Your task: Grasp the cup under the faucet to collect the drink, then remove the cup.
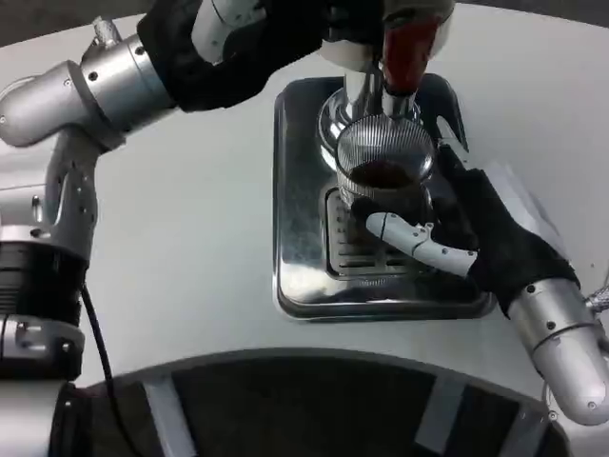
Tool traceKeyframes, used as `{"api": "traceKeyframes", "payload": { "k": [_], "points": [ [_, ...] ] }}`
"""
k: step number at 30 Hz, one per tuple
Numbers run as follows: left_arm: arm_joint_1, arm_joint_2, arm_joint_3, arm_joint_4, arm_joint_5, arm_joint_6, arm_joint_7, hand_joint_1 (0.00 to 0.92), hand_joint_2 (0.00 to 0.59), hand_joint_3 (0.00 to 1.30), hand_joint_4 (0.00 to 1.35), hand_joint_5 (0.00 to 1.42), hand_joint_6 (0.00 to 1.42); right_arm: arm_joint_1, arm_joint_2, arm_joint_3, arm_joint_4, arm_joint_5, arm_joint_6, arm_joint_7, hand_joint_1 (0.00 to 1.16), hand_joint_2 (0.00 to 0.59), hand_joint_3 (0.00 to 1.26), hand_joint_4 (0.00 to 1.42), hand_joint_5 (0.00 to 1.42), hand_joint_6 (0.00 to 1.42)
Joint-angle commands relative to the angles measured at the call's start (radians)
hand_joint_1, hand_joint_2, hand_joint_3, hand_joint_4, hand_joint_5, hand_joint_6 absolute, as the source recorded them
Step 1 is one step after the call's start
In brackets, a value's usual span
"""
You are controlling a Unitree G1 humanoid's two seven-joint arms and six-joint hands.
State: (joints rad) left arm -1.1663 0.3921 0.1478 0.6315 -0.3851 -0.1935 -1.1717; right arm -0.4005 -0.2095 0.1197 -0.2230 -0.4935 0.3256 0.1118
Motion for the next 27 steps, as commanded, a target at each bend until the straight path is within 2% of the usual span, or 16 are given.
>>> {"api": "traceKeyframes", "payload": {
  "k": [1,17,27],
  "points": [
    [0.050,0.029,0.014,-0.065,-0.022,0.038,0.010,0.000,0.098,0.02,0.00,0.13,0.07,0.023,-0.005,-0.006,-0.012,0.004,0.006,-0.008,0.42,0.188,0.00,0.00,0.00,0.00],
    [0.213,0.090,0.049,-0.260,-0.059,0.133,0.066,0.000,0.098,0.06,0.02,0.15,0.08,-0.001,-0.012,-0.006,-0.003,0.009,0.012,0.005,0.43,0.178,0.00,0.00,0.00,0.00],
    [0.289,0.118,0.072,-0.329,-0.069,0.166,0.100,0.000,0.098,0.07,0.04,0.16,0.09,-0.034,-0.010,0.015,0.029,0.009,0.021,0.006,0.43,0.174,0.00,0.00,0.00,0.00]
  ]
}}
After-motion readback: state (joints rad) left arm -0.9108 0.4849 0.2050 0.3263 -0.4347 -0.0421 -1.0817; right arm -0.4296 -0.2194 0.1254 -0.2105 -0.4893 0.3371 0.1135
